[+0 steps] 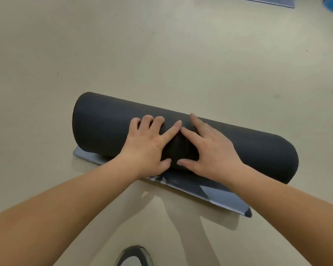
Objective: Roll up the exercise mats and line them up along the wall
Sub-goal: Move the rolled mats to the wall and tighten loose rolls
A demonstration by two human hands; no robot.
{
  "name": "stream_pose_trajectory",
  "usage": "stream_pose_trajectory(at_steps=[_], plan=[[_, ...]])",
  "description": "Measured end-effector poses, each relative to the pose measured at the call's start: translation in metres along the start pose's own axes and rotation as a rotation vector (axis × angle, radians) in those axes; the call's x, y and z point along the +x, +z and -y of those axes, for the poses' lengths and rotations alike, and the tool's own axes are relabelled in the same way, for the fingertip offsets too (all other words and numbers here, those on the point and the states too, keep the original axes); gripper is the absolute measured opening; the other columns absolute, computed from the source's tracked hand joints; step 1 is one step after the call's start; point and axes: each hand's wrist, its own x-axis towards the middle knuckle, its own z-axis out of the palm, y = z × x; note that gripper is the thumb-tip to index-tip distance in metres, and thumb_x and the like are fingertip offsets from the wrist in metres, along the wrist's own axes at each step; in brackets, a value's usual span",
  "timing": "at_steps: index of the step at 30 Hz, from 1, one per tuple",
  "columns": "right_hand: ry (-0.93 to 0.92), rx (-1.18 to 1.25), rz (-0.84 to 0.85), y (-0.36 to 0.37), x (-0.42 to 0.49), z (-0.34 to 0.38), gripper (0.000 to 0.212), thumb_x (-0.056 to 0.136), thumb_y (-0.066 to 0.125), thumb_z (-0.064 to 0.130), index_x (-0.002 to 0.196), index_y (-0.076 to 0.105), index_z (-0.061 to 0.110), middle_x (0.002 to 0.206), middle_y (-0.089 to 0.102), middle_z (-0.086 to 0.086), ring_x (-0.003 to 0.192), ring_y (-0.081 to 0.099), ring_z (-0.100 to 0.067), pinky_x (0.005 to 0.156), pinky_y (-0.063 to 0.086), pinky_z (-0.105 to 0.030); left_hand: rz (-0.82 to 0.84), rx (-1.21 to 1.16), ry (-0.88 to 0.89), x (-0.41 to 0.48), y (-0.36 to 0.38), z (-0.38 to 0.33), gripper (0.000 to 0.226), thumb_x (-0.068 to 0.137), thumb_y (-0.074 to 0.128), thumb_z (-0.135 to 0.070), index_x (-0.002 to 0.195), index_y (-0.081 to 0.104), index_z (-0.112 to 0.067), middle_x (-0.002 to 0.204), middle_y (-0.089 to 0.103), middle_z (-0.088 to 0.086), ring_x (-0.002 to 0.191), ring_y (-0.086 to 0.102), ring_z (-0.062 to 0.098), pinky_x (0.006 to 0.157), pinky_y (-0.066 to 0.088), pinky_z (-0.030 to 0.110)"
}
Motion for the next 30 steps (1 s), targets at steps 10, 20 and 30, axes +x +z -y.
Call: stream_pose_trajectory(at_steps=[10,20,30], plan=[[0.396,0.276,-0.202,0.035,-0.099,-0.106,0.085,0.085,0.060,0.074,0.158,0.039,0.037,0.169,0.026,-0.005,0.156,0.022,-0.026,0.126,0.024,-0.047,0.045,-0.084,0.081,0.053,-0.021,-0.142,0.077,0.097,0.037,-0.076,0.160,0.026,-0.033,0.162,0.033,0.011,0.147,0.030,0.037,0.122,0.028,0.051],[0.790,0.784,-0.229,0.068,-0.150,-0.126,0.099,0.082,0.071,0.069,0.156,0.005,0.062,0.135,0.035,0.000,0.113,0.058,-0.024,0.093,0.052,-0.038,-0.203,-0.096,0.464,-0.016,0.034,-0.199,0.033,0.090,0.069,-0.020,0.120,0.068,-0.008,0.136,0.059,0.019,0.121,0.055,0.039,0.107,0.047,0.052],[0.912,0.849,-0.323,0.081,-0.160,-0.100,0.094,0.084,0.073,0.065,0.155,0.010,0.066,0.128,0.037,0.000,0.108,0.051,-0.018,0.102,0.047,-0.034,0.461,-0.183,0.250,-0.047,0.100,-0.216,0.083,0.104,0.044,-0.054,0.169,0.008,-0.017,0.177,0.002,0.008,0.163,0.000,0.032,0.132,0.014,0.046]])
